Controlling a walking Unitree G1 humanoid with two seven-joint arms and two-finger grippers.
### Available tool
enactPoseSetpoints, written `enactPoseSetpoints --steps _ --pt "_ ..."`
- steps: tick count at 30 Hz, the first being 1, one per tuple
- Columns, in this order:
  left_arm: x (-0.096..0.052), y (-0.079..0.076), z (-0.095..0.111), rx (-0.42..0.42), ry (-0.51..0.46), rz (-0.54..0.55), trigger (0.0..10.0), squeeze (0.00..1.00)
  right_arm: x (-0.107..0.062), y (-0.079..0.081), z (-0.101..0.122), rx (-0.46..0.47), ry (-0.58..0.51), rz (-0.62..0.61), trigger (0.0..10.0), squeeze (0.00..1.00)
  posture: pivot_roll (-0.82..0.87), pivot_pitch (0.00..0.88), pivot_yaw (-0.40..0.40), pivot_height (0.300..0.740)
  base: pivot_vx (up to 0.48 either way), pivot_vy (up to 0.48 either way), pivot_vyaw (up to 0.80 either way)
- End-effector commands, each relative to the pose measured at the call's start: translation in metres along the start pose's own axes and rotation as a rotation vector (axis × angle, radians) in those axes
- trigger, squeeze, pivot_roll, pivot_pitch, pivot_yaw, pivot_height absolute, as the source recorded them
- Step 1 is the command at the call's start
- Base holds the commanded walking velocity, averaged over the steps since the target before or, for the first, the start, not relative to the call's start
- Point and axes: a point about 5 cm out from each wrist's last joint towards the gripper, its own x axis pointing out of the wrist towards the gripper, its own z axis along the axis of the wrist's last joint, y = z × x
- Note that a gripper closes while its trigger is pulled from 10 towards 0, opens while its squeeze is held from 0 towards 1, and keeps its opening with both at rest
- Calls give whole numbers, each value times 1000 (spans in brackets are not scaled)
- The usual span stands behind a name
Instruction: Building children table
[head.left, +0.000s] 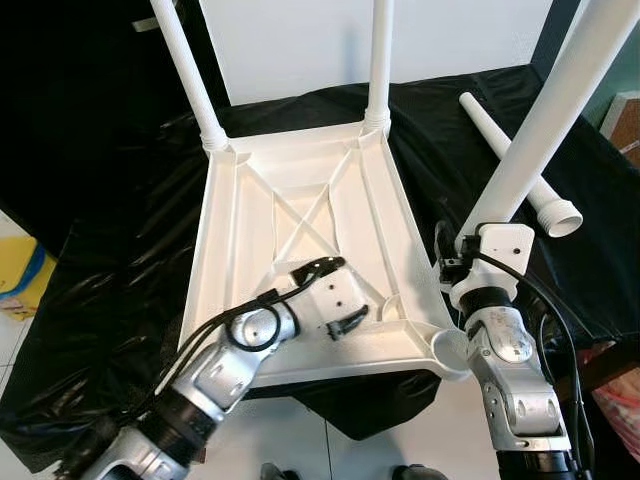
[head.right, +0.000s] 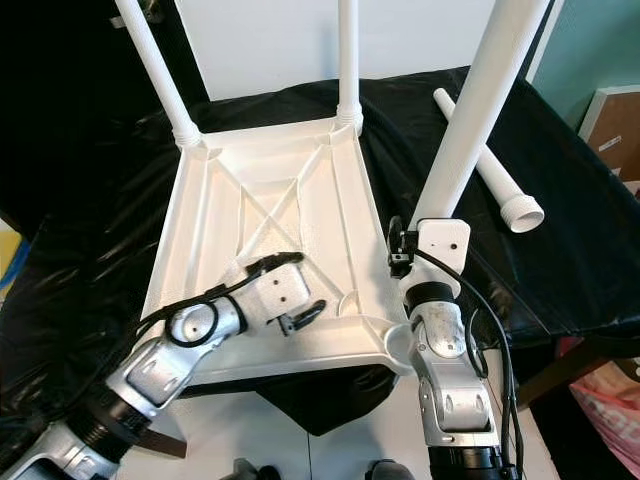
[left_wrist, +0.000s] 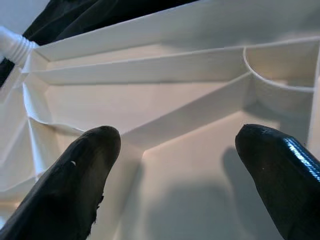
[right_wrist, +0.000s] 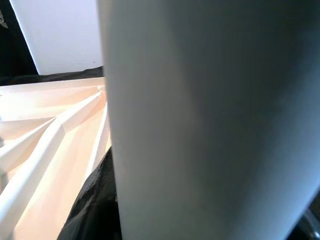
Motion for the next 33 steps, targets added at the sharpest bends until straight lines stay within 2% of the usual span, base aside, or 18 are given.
enactPoseSetpoints --steps 1,4,5,6,7,8,9,10,12,16,17,18,23,28,32,33 --pt "-9 -9 -33 -13 152 -71 10000 0 -2 3 -3 5 20 18 10000 0 -130 142 69 740 0 0 0" --pt "-13 -1 -37 4 165 -43 10000 0 -3 3 -4 4 25 22 10000 0 -131 145 67 740 0 0 0" --pt "-14 6 -33 -47 139 -12 10000 0 -3 3 -4 4 27 25 10000 0 -131 148 65 740 0 0 0" --pt "-14 6 -33 -47 139 -12 10000 0 -3 3 -4 4 27 25 10000 0 -131 148 65 740 0 0 0" --pt "-13 15 -12 -243 15 29 10000 0 -4 3 -4 3 29 28 10000 0 -130 150 61 740 0 0 0" --pt "-13 17 -3 -323 -43 33 10000 0 -4 3 -4 3 31 29 10000 0 -130 150 61 740 0 0 0" --pt "-13 18 2 -363 -76 31 10000 0 -4 3 -4 2 31 30 10000 0 -130 150 61 740 0 0 0" --pt "-13 18 2 -363 -76 31 10000 0 -4 3 -4 2 31 30 10000 0 -130 150 61 740 0 0 0" --pt "-12 15 14 -406 -146 -5 10000 0 -4 3 -4 2 34 34 10000 0 -128 149 56 740 0 0 0" --pt "-12 6 23 -418 -190 -69 10000 0 -4 4 -5 1 36 42 10000 0 -129 148 56 740 0 0 0" --pt "-15 -5 19 -378 -165 -150 10000 0 -3 4 -4 -2 36 45 10000 0 -129 144 55 740 0 0 0" --pt "-15 -5 19 -378 -165 -150 10000 0 -3 4 -4 -2 36 45 10000 0 -129 144 55 740 0 0 0" --pt "-22 -19 -4 -294 13 -264 10000 0 -2 2 -4 -8 34 47 10000 0 -132 139 58 740 0 0 0" --pt "-21 -17 -13 -290 81 -245 10000 0 -3 -1 -4 -15 34 44 10000 0 -137 135 61 740 0 0 0" --pt "-15 -7 -16 -294 109 -157 10000 0 -3 -1 -4 -16 32 39 10000 0 -138 134 64 740 0 0 0" --pt "-13 -3 -17 -288 116 -129 6039 0 -3 -1 -3 -15 31 39 10000 0 -138 135 64 740 0 0 0"
